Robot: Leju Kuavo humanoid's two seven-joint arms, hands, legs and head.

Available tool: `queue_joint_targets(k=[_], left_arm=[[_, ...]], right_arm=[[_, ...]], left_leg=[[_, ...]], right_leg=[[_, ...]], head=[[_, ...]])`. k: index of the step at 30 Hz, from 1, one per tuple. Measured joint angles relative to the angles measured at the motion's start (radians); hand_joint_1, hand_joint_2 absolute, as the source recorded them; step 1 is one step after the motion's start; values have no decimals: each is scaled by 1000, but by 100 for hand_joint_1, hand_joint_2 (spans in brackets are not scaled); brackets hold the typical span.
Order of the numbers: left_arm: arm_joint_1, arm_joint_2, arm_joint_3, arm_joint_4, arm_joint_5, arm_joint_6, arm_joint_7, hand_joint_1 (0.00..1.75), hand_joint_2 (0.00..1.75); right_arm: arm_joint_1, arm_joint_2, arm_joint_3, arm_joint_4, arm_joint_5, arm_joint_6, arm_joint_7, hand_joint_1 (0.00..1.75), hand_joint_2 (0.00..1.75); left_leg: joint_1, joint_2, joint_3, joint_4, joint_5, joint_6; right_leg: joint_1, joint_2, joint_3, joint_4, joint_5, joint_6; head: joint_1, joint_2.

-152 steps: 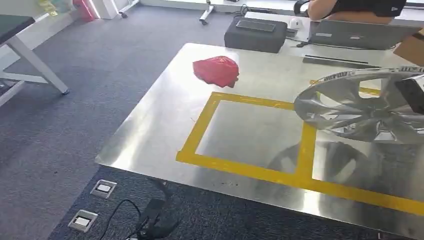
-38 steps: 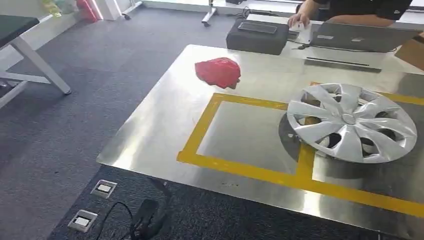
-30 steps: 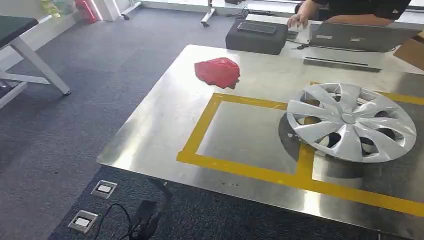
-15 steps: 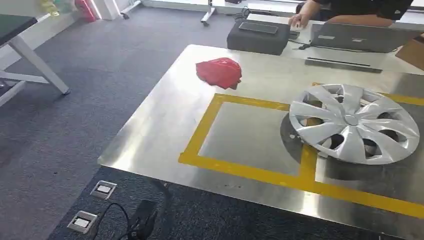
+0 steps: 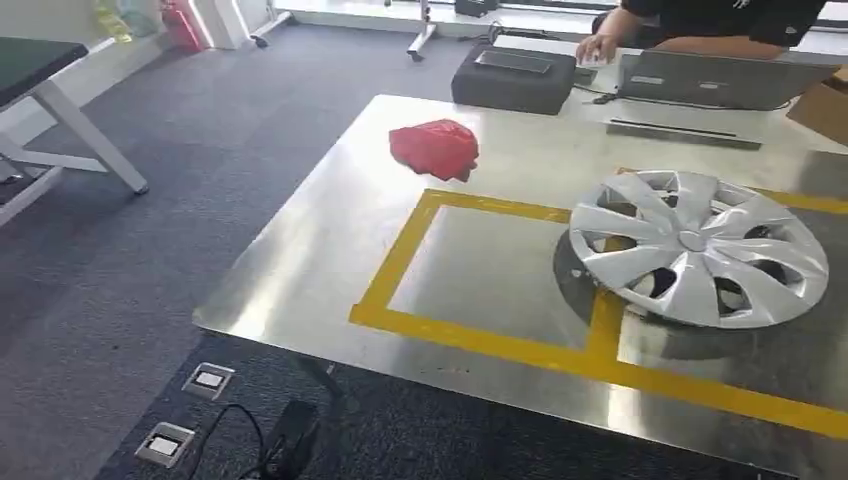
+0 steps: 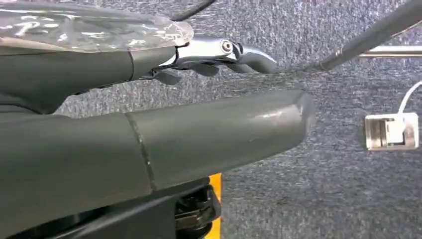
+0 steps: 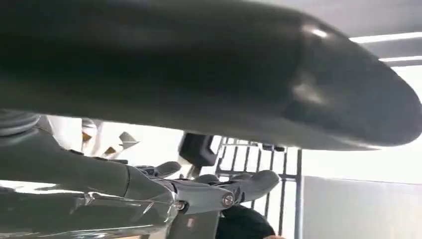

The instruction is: Take the parts from the cabinet and place them on the table.

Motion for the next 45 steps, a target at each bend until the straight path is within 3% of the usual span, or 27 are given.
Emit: queue_joint_targets(k=[2,4,6,7,8,9,11,12,13,17,19,20,22,24,27,28,29,32,33,35,37,38,40,42,43,44,45], left_arm=[[2,2,-2,0,0,2,0,0,0],[2,2,-3,0,0,4,0,0,0],[2,2,-10,0,0,7,0,0,0],[2,2,-11,0,0,8,0,0,0],[2,2,-11,0,1,8,0,0,0],[2,2,-11,0,3,9,0,0,0],[2,2,-11,0,3,10,0,0,0],[2,2,-11,0,3,10,0,0,0],[0,5,-11,0,3,10,-1,0,0],[2,3,-11,0,3,10,-3,0,0],[1,2,-11,0,2,10,-3,0,0],[0,2,-11,0,2,10,-3,0,0],[1,1,-11,0,-1,10,-2,0,0],[1,0,-11,0,-2,10,-2,0,0],[1,-1,-11,0,-5,9,1,0,0],[0,0,-11,0,-7,8,1,0,0],[0,0,-11,0,-8,8,1,0,0],[0,0,-11,0,-9,8,2,0,0],[0,3,-11,0,-9,8,2,0,0],[0,3,-11,0,-9,8,2,0,0],[0,2,-12,0,-9,7,2,0,0],[0,2,-12,0,-9,8,2,0,0],[0,3,-12,0,-9,7,2,0,0],[-1,3,-12,0,-9,8,2,0,0],[-3,3,-12,0,-9,7,2,0,0],[-6,6,-12,0,-9,8,2,0,0],[-8,6,-12,0,-9,8,2,0,0]], right_arm=[[0,7,0,-10,0,2,1,0,0],[-5,11,1,-21,1,5,3,0,0],[-6,21,1,-32,2,10,3,0,0],[-6,27,2,-35,2,11,3,0,0],[-6,32,2,-36,2,11,4,0,0],[-6,34,3,-39,2,12,5,0,0],[-11,34,3,-48,5,14,6,0,0],[-15,35,4,-53,8,15,6,0,0],[-18,36,4,-57,10,15,7,0,0],[-22,39,7,-68,15,16,8,0,0],[-23,40,6,-69,15,16,8,0,0],[-22,40,6,-69,15,14,8,0,0],[-16,40,6,-72,17,12,8,0,0],[-12,41,6,-75,22,9,9,0,0],[-11,41,5,-82,34,1,9,0,0],[-12,42,5,-85,37,-2,9,0,0],[-9,42,3,-89,41,-4,9,0,0],[-1,44,1,-97,51,-11,10,0,0],[1,45,1,-98,51,-11,9,0,0],[2,46,1,-103,51,-11,10,0,0],[2,47,1,-108,51,-11,10,0,0],[4,47,1,-108,51,-11,10,0,0],[7,49,1,-110,51,-11,10,0,0],[7,49,0,-110,51,-11,10,0,0],[7,50,0,-112,51,-11,10,0,0],[7,50,-1,-117,52,-11,10,0,0],[6,50,-1,-118,54,-11,10,0,0]], left_leg=[[2,-1,-6,-1,7,-12],[6,10,-41,78,-79,-20],[6,12,-97,242,-188,-25],[6,12,-116,312,-221,-25],[6,12,-114,338,-224,-24],[5,12,-89,318,-206,-19],[-1,12,20,162,-141,-3],[-7,12,85,69,-123,10],[-13,13,132,3,-136,19],[-16,17,120,-26,-106,34],[-10,22,112,-41,-84,42],[-10,24,102,-41,-77,50],[-10,26,78,-39,-60,48],[-9,27,53,-34,-44,44],[-5,27,15,-9,-31,32],[-5,26,5,0,-27,26],[-9,26,-3,8,-22,19],[-11,25,-7,6,1,3],[-9,24,-14,9,-4,-3],[-4,24,-50,92,-104,-15],[-1,24,-102,264,-216,-24],[-1,24,-115,328,-236,-25],[-1,24,-80,330,-192,-19],[-3,23,29,179,-126,-5],[-7,22,101,77,-118,6],[-14,22,154,-11,-142,15],[-14,21,157,-29,-140,15]], right_leg=[[-4,-4,-15,-1,11,-19],[-1,-8,-29,0,26,-39],[5,-11,-52,1,40,-51],[9,-13,-64,1,49,-55],[13,-13,-75,1,56,-56],[16,-13,-85,2,64,-56],[22,-13,-101,2,78,-55],[23,-13,-106,2,84,-55],[25,-13,-111,3,89,-51],[25,-15,-114,-8,119,-26],[21,-15,-135,33,57,-19],[19,-15,-155,97,-2,-16],[16,-15,-198,268,-101,-8],[11,-15,-186,318,-88,0],[1,-16,-26,100,11,7],[0,-16,13,17,-25,12],[10,-10,33,-12,-25,3],[12,-9,11,1,-11,-18],[5,-13,-3,-3,0,-32],[5,-17,-23,-3,19,-51],[7,-17,-52,-2,40,-54],[9,-17,-66,-1,50,-54],[12,-17,-93,-1,71,-53],[15,-16,-113,-1,88,-49],[16,-14,-118,-1,95,-46],[22,-15,-125,1,101,-42],[18,-17,-124,-4,114,-36]], head=[[-1,0],[-7,0],[-14,0],[-15,0],[-15,0],[-15,0],[-16,0],[-16,0],[-16,0],[-16,0],[-12,0],[-8,0],[-7,0],[-6,0],[-5,0],[-5,0],[-5,0],[-11,0],[-8,0],[-14,0],[-17,0],[-18,0],[-19,0],[-22,0],[-23,0],[-24,0],[-22,0]])
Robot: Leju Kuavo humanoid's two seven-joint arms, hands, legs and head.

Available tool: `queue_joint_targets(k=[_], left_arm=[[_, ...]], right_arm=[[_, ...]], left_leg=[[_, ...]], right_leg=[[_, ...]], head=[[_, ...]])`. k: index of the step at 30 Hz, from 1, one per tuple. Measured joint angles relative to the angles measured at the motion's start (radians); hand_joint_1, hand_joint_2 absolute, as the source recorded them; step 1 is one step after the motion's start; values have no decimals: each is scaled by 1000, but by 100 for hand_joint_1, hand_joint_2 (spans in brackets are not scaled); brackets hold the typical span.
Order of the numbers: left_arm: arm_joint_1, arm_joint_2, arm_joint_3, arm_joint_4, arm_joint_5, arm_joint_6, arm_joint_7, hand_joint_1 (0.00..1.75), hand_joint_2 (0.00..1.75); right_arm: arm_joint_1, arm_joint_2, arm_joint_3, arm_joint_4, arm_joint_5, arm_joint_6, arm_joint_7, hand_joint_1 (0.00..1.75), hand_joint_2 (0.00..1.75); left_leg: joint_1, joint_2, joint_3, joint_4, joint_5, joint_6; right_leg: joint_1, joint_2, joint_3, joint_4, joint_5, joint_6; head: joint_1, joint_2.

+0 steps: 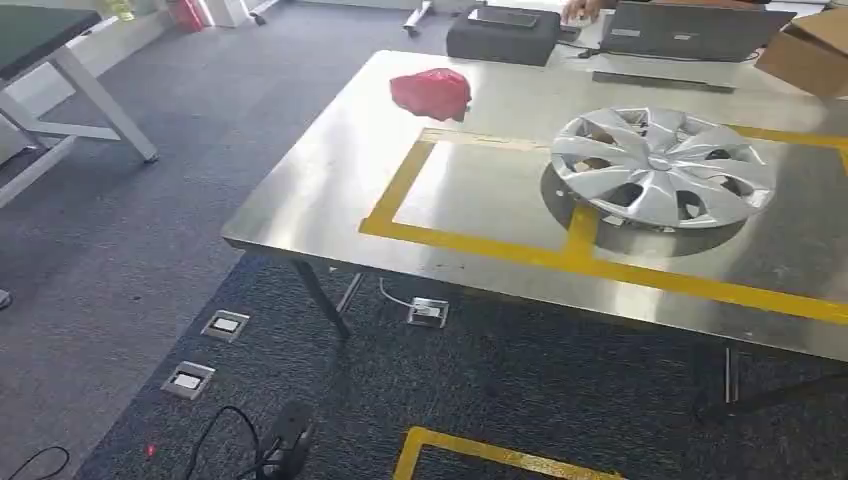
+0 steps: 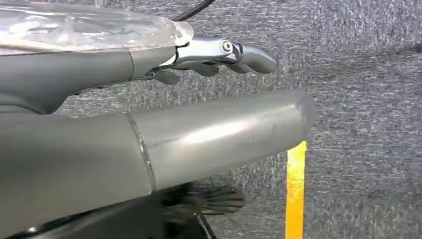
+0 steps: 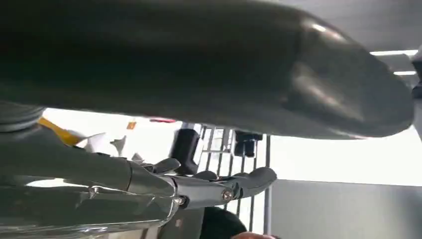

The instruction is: Take the parts from the cabinet and place them on the table.

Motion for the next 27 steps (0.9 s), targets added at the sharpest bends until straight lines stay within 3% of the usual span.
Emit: queue_joint_targets(k=[2,3,4,5,7,8,9,10,11,13,14,15,18,19,20,22,23,24,25,26,27], left_arm=[[1,0,0,0,3,0,0,0,0],[2,0,0,0,5,0,0,0,0],[1,-1,0,0,5,0,0,0,0],[2,-1,0,0,5,0,0,0,0],[2,-2,0,0,3,-1,0,0,0],[2,-3,0,0,2,-1,0,0,0],[2,-3,0,0,2,-1,2,0,0],[2,-3,0,0,2,-1,3,0,0],[2,-3,-1,0,2,-1,3,0,0],[2,-3,-7,0,2,-1,3,0,0],[2,-3,-10,0,2,0,3,0,0],[2,-3,-13,0,2,0,3,0,0],[4,-2,-16,0,3,0,3,0,0],[5,0,-16,0,3,0,3,0,0],[5,0,-16,0,3,0,3,0,0],[6,0,-17,0,3,0,3,0,0],[6,0,-18,0,3,0,3,0,0],[6,0,-18,0,3,0,3,0,0],[6,0,-20,0,3,0,3,0,0],[6,0,-21,0,3,0,3,0,0],[5,1,-21,0,5,0,3,0,0]], right_arm=[[-1,1,1,0,1,0,2,0,0],[-1,2,1,0,2,0,6,0,0],[-1,2,0,0,5,1,7,0,0],[-3,3,1,0,9,1,8,0,0],[-2,5,1,0,16,0,8,0,0],[0,6,1,0,17,0,8,0,0],[0,7,1,0,19,0,8,0,0],[0,10,1,1,19,0,8,0,0],[-1,13,1,1,20,0,8,0,0],[-1,18,1,1,24,0,8,0,0],[-3,19,1,2,27,0,7,0,0],[-2,20,0,0,30,0,6,0,0],[0,23,1,1,32,0,6,0,0],[-2,24,2,2,32,0,6,0,0],[-2,24,1,2,32,0,6,0,0],[-2,27,1,2,32,0,5,0,0],[-2,29,2,2,32,0,5,0,0],[-1,30,2,2,32,0,5,0,0],[-1,32,2,2,32,0,4,0,0],[0,33,2,2,32,0,4,0,0],[0,33,2,2,32,0,3,0,0]], left_leg=[[-6,-2,-11,2,15,7],[-1,-1,-19,-8,26,16],[6,6,-20,-17,38,23],[5,5,-30,-18,47,32],[4,7,-56,-13,64,38],[3,7,-70,-9,72,38],[3,7,-84,-4,79,37],[3,7,-98,2,85,35],[3,7,-113,10,91,32],[5,7,-140,32,96,26],[2,7,-152,39,98,21],[1,7,-158,48,103,15],[0,6,-169,46,129,-4],[0,6,-178,51,120,-9],[3,4,-191,83,73,-20],[11,4,-235,227,-47,-34],[13,4,-254,306,-90,-38],[14,4,-260,357,-102,-40],[14,4,-250,371,-83,-40],[15,4,-221,345,-45,-39],[14,4,-173,284,-4,-35]], right_leg=[[-6,0,1,-12,19,13],[-3,2,-2,-14,27,21],[-7,2,-10,-3,0,23],[-6,2,-26,36,-52,26],[-7,2,-72,207,-174,31],[-7,2,-87,281,-205,35],[-7,2,-86,324,-206,37],[-7,2,-66,319,-181,39],[-9,2,-28,279,-144,40],[-12,1,91,107,-93,39],[-10,1,127,43,-130,39],[-3,5,145,3,-133,36],[0,3,122,9,-120,16],[-12,-3,116,2,-110,3],[-11,-2,104,3,-99,-5],[-9,-6,80,3,-81,-18],[-8,-6,67,4,-71,-19],[-8,-6,54,5,-61,-19],[-8,-6,41,6,-52,-18],[-8,-6,27,8,-42,-17],[-8,-6,13,10,-33,-15]], head=[[-7,0],[-8,0],[-6,0],[0,0],[5,0],[7,0],[8,0],[10,0],[12,0],[14,0],[16,0],[15,0],[15,0],[19,0],[14,0],[4,0],[4,0],[4,0],[3,0],[3,0],[2,0]])
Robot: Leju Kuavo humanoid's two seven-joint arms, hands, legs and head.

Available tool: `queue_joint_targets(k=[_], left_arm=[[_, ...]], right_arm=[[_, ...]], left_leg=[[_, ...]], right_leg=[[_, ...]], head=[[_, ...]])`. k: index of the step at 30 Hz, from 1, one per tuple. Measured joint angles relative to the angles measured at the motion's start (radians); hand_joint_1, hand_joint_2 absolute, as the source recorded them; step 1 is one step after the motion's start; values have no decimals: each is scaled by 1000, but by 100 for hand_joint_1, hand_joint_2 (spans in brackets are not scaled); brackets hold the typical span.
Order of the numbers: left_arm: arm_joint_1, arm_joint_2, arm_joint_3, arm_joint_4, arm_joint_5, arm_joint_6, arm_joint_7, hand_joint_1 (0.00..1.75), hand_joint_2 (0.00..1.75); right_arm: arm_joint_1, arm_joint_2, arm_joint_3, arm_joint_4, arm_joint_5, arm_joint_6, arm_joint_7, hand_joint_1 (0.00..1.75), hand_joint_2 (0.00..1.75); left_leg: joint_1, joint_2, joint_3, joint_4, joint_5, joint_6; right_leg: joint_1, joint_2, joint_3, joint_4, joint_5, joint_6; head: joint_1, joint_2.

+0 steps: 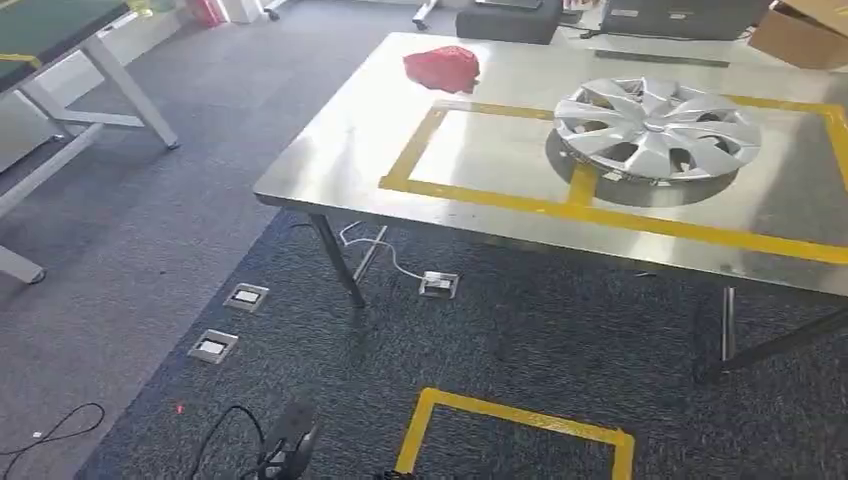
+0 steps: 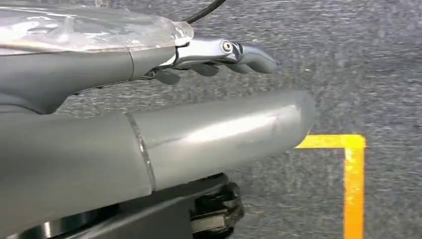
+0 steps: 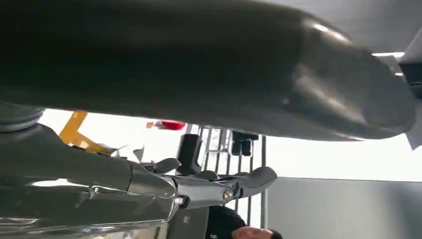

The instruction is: Take the parts from the cabinet and place them on the table.

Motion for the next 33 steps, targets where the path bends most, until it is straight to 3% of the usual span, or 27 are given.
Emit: queue_joint_targets(k=[1,3,5,6,7,8,9,10,11,12,13,14,16,17,18,19,21,22,23,25,26,27,28,29,31,32,33], left_arm=[[-1,0,0,0,0,0,0,0,0],[-8,3,0,0,0,0,0,0,0],[-10,3,-1,0,0,0,1,0,0],[-10,3,-2,0,0,0,3,0,0],[-8,2,-2,0,0,0,3,0,0],[-8,3,-2,0,-1,0,6,0,0],[-8,3,-2,0,-2,0,7,0,0],[-8,2,-2,0,-4,-1,9,0,0],[-8,2,-3,0,-4,-2,10,0,0],[-8,2,-3,0,-4,-2,10,0,0],[-8,2,-3,0,-4,-3,10,0,0],[-8,3,-3,0,-3,-5,10,0,0],[-9,5,-3,0,0,-9,9,0,0],[-10,5,-3,0,1,-10,8,0,0],[-11,6,-3,0,3,-11,8,0,0],[-11,7,-3,0,4,-14,7,0,0],[-12,10,-3,0,7,-16,7,0,0],[-10,11,-3,0,8,-18,8,0,0],[-11,14,-3,0,10,-18,8,0,0],[-10,15,-3,0,10,-18,10,0,0],[-11,16,-3,0,10,-18,10,0,0],[-12,16,-3,0,10,-18,10,0,0],[-12,17,-3,0,10,-18,10,0,0],[-13,17,-3,0,10,-18,10,0,0],[-15,18,-3,0,10,-19,10,0,0],[-18,19,-3,0,10,-18,10,0,0],[-21,19,-3,0,10,-19,10,0,0]], right_arm=[[0,1,0,0,0,0,-2,0,0],[-1,2,0,0,2,0,-7,0,0],[-2,4,2,1,3,-1,-10,0,0],[-2,5,2,2,3,-2,-13,0,0],[-1,6,2,3,4,-4,-13,0,0],[1,6,2,4,5,-5,-16,0,0],[1,6,2,5,5,-8,-16,0,0],[2,7,2,5,5,-10,-18,0,0],[4,8,2,7,6,-10,-19,0,0],[6,8,2,8,6,-11,-20,0,0],[6,8,3,10,6,-12,-21,0,0],[6,10,5,11,6,-13,-22,0,0],[1,11,8,14,9,-15,-22,0,0],[-4,13,9,15,11,-16,-23,0,0],[-11,15,10,15,13,-17,-23,0,0],[-13,15,11,16,18,-18,-24,0,0],[-22,21,15,20,23,-20,-22,0,0],[-23,25,18,23,24,-20,-22,0,0],[-28,29,20,27,26,-19,-23,0,0],[-35,35,23,33,29,-19,-23,0,0],[-35,38,24,35,31,-19,-24,0,0],[-36,41,26,37,31,-18,-24,0,0],[-35,43,28,40,31,-17,-25,0,0],[-36,45,30,43,31,-17,-26,0,0],[-35,49,32,48,31,-14,-31,0,0],[-35,50,33,51,31,-13,-33,0,0],[-35,50,33,52,31,-13,-36,0,0]], left_leg=[[0,0,63,-87,22,7],[-10,-2,182,-268,-9,22],[-13,-4,172,-272,5,35],[-18,-3,167,-272,8,39],[-8,-1,157,-288,25,54],[-7,4,150,-289,40,58],[-7,4,134,-289,52,65],[-8,6,119,-286,61,75],[-9,6,105,-286,72,75],[-11,6,91,-284,83,76],[-12,6,74,-281,95,74],[-12,6,54,-275,105,72],[-11,6,16,-259,123,66],[-11,6,1,-249,130,62],[-15,5,-10,-241,136,55],[-15,5,-12,-237,143,51],[-11,5,-13,-249,168,38],[-18,3,-18,-252,181,31],[-10,1,-25,-243,158,26],[-7,0,-65,-141,23,12],[-5,0,-83,-65,-38,7],[-2,0,-96,16,-79,2],[0,0,-99,75,-79,-1],[2,0,-88,98,-42,-2],[5,0,-14,33,45,-2],[6,0,59,-59,57,0],[6,-1,138,-162,27,4]], right_leg=[[0,2,-11,1,10,3],[5,2,-20,2,24,13],[-1,0,-17,-10,49,24],[-2,0,-19,-16,60,31],[5,2,-25,-19,68,40],[-1,5,-37,-6,33,41],[-1,4,-52,44,-35,44],[-3,5,-70,123,-107,46],[-2,5,-83,203,-159,49],[-2,5,-88,269,-186,51],[-2,5,-83,310,-175,53],[-2,5,-61,310,-136,53],[-2,5,32,207,-61,49],[-2,5,100,116,-67,45],[3,5,153,20,-115,40],[7,7,172,-24,-123,33],[14,6,153,-12,-109,20],[7,4,133,-20,-92,9],[1,-3,125,-22,-78,3],[0,-5,92,-22,-56,-11],[0,-5,77,-22,-42,-12],[0,-5,58,-22,-28,-12],[0,-5,39,-21,-13,-10],[-1,-5,29,-20,2,-8],[-2,-4,-6,-17,30,-1],[-3,-2,-21,-16,43,5],[-1,-2,-25,-14,51,11]], head=[[-1,0],[-10,0],[-6,0],[-12,0],[-8,0],[-7,0],[-1,0],[2,0],[5,0],[6,0],[8,0],[10,0],[12,0],[12,0],[13,0],[9,0],[12,0],[11,0],[15,0],[8,0],[6,0],[6,0],[5,0],[5,0],[0,0],[-3,0],[-7,0]])
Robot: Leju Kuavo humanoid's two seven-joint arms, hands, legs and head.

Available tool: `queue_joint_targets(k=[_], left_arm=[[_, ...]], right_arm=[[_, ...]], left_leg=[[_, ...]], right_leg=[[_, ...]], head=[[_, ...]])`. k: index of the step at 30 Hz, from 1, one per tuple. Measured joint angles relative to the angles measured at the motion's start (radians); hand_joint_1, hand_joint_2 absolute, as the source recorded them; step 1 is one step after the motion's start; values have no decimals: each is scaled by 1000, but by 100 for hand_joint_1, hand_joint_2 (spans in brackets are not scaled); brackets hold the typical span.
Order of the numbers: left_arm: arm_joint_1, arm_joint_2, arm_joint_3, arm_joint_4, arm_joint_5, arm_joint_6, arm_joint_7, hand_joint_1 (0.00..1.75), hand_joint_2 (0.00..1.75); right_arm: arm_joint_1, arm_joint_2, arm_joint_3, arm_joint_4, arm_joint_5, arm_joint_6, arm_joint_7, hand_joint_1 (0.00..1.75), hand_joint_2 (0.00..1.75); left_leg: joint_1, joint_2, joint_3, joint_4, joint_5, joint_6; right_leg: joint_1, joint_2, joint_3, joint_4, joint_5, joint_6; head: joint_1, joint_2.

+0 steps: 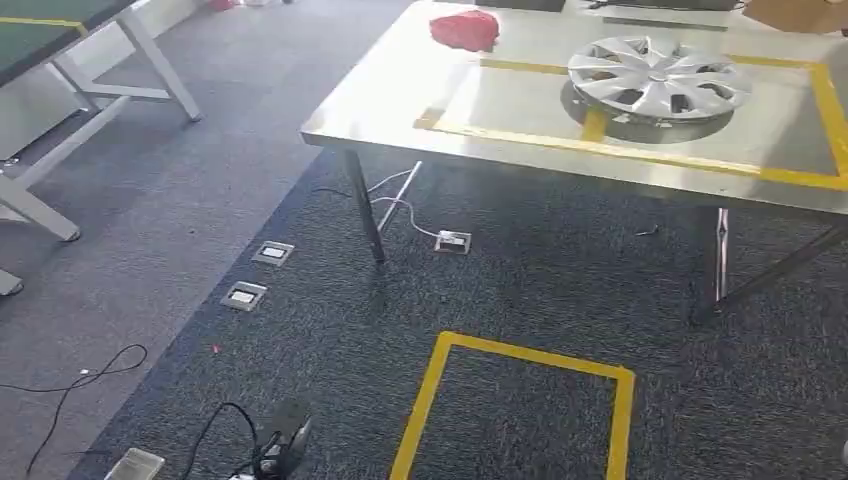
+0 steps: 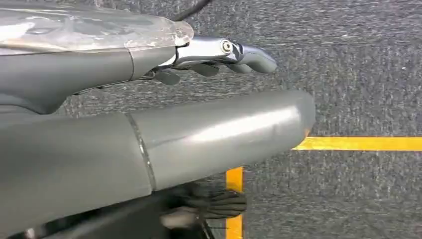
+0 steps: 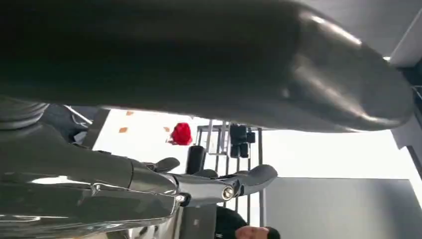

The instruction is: Take the parts from the cabinet and place them on the table.

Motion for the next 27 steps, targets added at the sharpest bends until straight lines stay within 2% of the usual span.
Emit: queue_joint_targets(k=[1,2,3,4,5,6,7,8,9,10,11,12,13,14,15,16,17,19,20,21,22,23,24,25,26,27], left_arm=[[-3,1,0,0,0,0,0,0,0],[-4,1,0,0,0,-1,0,0,0],[-5,1,0,0,0,-1,0,0,0],[-4,1,0,0,0,-3,0,0,0],[-2,1,0,0,0,-3,1,0,0],[-2,2,0,0,0,-4,1,0,0],[-2,4,0,0,1,-5,1,0,0],[-3,4,0,0,2,-6,2,0,0],[-3,4,0,0,2,-7,3,0,0],[-2,4,0,0,2,-10,3,0,0],[-1,4,0,0,2,-10,3,0,0],[-1,4,0,0,3,-10,4,0,0],[-1,4,0,0,3,-10,4,0,0],[-1,4,0,0,3,-10,4,0,0],[-1,4,0,0,4,-10,4,0,0],[-1,3,0,0,5,-10,4,0,0],[-1,3,0,0,6,-9,3,0,0],[0,2,0,0,10,-8,3,0,0],[4,4,0,0,11,-5,1,0,0],[5,5,0,0,12,-3,0,0,0],[6,5,0,0,12,-2,0,0,0],[6,5,0,0,12,-2,-1,0,0],[6,5,0,0,12,-2,-1,0,0],[6,6,0,0,11,-2,-1,0,0],[6,6,0,0,11,-2,-1,0,0],[6,6,0,0,11,-2,-1,0,0]], right_arm=[[-2,0,-1,1,0,1,-5,0,0],[-3,0,0,3,0,4,-8,0,0],[-5,2,0,5,1,6,-10,0,0],[-5,3,0,8,1,8,-11,0,0],[-4,4,0,11,1,11,-12,0,0],[-5,5,0,15,1,13,-13,0,0],[-5,5,0,18,2,15,-14,0,0],[-5,6,0,22,3,19,-16,0,0],[-5,7,0,25,3,21,-16,0,0],[-5,8,0,29,3,21,-16,0,0],[-5,10,0,32,3,22,-17,0,0],[-5,11,0,34,3,22,-18,0,0],[-7,12,0,37,3,22,-20,0,0],[-10,14,1,39,3,23,-22,0,0],[-16,15,0,42,3,25,-23,0,0],[-20,16,1,43,3,30,-24,0,0],[-24,17,0,44,3,35,-28,0,0],[-34,20,1,51,3,48,-28,0,0],[-38,24,3,56,3,54,-28,0,0],[-46,27,5,61,3,56,-29,0,0],[-52,31,6,65,3,58,-28,0,0],[-55,34,8,68,2,58,-28,0,0],[-57,36,8,70,2,58,-29,0,0],[-58,39,10,74,3,58,-29,0,0],[-58,42,11,78,3,58,-29,0,0],[-57,43,13,82,2,58,-29,0,0]], left_leg=[[-6,-3,62,-114,-37,7],[-7,-3,63,-122,-42,19],[-10,-4,53,-119,-33,25],[-14,-3,45,-116,-25,34],[-9,0,37,-122,-12,47],[-9,4,21,-122,1,55],[-11,5,7,-121,13,63],[-13,6,-7,-121,25,66],[-15,6,-23,-120,38,68],[-18,6,-42,-117,51,69],[-21,6,-60,-112,62,69],[-23,5,-81,-106,72,68],[-24,5,-98,-99,80,66],[-26,5,-114,-92,88,64],[-26,5,-123,-85,95,60],[-30,4,-130,-82,102,55],[-27,6,-130,-84,111,48],[-21,7,-131,-92,132,36],[-29,7,-136,-97,143,28],[-21,1,-145,-80,113,23],[-20,1,-165,-37,49,17],[-15,1,-187,35,-25,9],[-11,1,-206,117,-87,2],[-7,1,-219,193,-116,-4],[-4,0,-221,244,-104,-8],[0,0,-207,254,-65,-12]], right_leg=[[3,-3,-3,2,9,6],[2,-3,-3,-3,22,11],[0,-4,-3,-12,36,18],[0,-4,-4,-16,46,26],[-4,-3,-12,-16,43,31],[-6,0,-27,12,-9,34],[-6,0,-45,71,-79,34],[-6,1,-65,155,-148,36],[-6,3,-81,238,-195,39],[-6,4,-87,308,-210,39],[-6,4,-80,340,-190,38],[-5,5,-54,332,-149,35],[-4,5,-11,287,-109,30],[1,5,54,205,-86,22],[4,6,116,111,-112,11],[9,5,174,22,-152,4],[11,4,181,-5,-159,3],[20,5,168,-5,-143,-12],[12,3,148,-18,-126,-17],[7,-7,141,-22,-110,-18],[4,-5,123,-24,-99,-27],[3,-4,106,-24,-86,-31],[3,-5,89,-24,-72,-31],[2,-5,71,-23,-57,-30],[0,-6,62,-22,-43,-27],[-1,-5,43,-21,-29,-24]], head=[[-6,0],[0,0],[4,0],[1,0],[3,0],[8,0],[11,0],[14,0],[16,0],[17,0],[18,0],[18,0],[19,0],[19,0],[19,0],[17,0],[17,0],[21,0],[21,0],[25,0],[20,0],[16,0],[16,0],[15,0],[15,0],[13,0]])
